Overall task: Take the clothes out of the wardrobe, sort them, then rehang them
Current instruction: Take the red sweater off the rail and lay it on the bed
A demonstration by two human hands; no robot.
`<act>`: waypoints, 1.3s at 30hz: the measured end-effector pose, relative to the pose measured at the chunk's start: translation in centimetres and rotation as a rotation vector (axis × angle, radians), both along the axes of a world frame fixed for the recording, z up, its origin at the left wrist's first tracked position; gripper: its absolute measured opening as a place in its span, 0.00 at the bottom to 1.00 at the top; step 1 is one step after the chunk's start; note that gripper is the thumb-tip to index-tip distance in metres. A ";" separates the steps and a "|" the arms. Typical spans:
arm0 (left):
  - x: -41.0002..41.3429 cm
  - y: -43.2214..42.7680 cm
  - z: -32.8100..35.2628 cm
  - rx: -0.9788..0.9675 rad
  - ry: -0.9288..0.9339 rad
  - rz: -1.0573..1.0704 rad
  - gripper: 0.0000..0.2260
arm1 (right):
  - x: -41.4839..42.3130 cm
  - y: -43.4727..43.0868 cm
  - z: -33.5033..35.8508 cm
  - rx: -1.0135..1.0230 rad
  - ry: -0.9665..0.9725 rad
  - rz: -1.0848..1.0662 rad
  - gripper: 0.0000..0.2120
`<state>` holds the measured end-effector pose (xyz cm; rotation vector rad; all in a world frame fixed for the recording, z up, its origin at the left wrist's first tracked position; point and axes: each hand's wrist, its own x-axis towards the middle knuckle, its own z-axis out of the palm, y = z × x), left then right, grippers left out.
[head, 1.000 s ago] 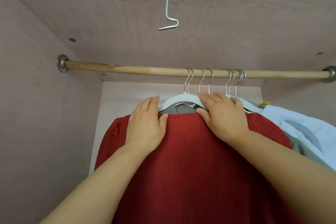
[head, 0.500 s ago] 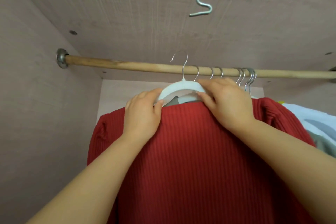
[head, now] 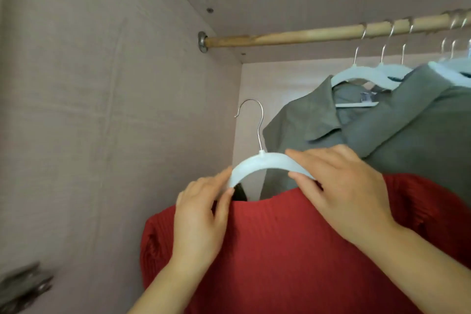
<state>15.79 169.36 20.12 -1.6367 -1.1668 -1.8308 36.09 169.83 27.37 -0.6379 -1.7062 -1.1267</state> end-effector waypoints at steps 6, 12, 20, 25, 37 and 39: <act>-0.9 -11.9 -7.5 -0.101 -0.007 0.346 0.15 | -2.4 -4.0 -8.3 -0.271 0.003 0.416 0.15; -0.9 -25.8 -12.7 -0.172 0.054 0.689 0.14 | -6.5 -10.9 -15.5 -0.365 0.010 0.814 0.13; -1.1 -44.5 -16.1 -0.307 -0.039 1.143 0.15 | -15.2 -24.3 -20.2 -0.438 -0.065 1.286 0.12; -0.4 -56.8 -16.9 -0.323 -0.113 1.411 0.16 | -20.7 -35.7 -22.0 -0.452 -0.109 1.576 0.12; 0.6 -85.5 -20.5 -0.350 -0.314 1.914 0.13 | -29.7 -67.3 -26.4 -0.624 -0.369 2.006 0.16; 0.4 -90.0 -21.1 -0.339 -0.352 1.977 0.13 | -30.9 -72.6 -27.0 -0.651 -0.419 2.068 0.15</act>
